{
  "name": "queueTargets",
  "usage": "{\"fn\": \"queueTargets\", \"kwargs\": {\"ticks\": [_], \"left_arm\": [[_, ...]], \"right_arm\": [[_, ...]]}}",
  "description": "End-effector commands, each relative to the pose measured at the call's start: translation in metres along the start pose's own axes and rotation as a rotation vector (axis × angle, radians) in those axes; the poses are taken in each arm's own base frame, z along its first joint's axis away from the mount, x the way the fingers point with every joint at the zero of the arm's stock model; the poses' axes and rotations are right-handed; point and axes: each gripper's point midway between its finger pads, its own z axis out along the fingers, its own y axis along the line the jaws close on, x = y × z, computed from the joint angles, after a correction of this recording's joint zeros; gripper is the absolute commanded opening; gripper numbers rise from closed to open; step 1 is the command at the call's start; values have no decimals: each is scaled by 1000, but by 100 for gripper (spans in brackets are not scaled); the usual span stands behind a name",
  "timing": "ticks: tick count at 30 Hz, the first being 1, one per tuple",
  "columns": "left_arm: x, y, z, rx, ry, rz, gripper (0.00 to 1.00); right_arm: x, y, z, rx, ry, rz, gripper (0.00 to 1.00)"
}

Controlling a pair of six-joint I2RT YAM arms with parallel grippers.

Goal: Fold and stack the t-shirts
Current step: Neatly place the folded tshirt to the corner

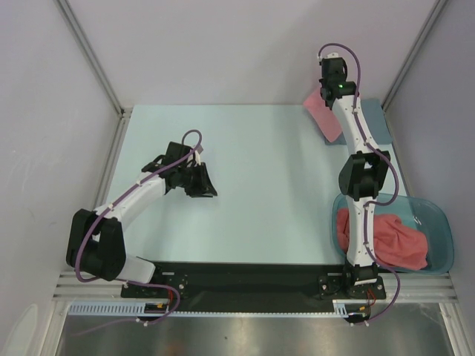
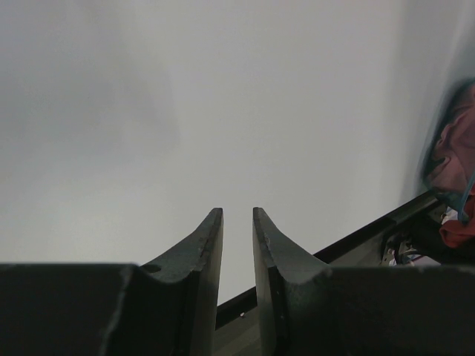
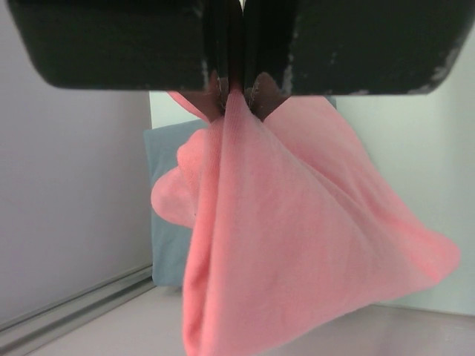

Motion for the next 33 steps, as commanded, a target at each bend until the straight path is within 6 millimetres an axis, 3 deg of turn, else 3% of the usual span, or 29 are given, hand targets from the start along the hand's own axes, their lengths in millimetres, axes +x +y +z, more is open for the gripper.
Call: {"fn": "queueTargets", "kwargs": {"ticks": [1,26,33], "left_arm": [[-16,-17,-6,52,-43,46,28],[-18,-16,1,45,-34,28,28],[-18,-14,3,38,-26,24,28]], "right_arm": [[-33,-21,-12,45,-100,87,0],[24,-61,58,197,8,215,0],[40,-57,67,203,45,221,0]]}}
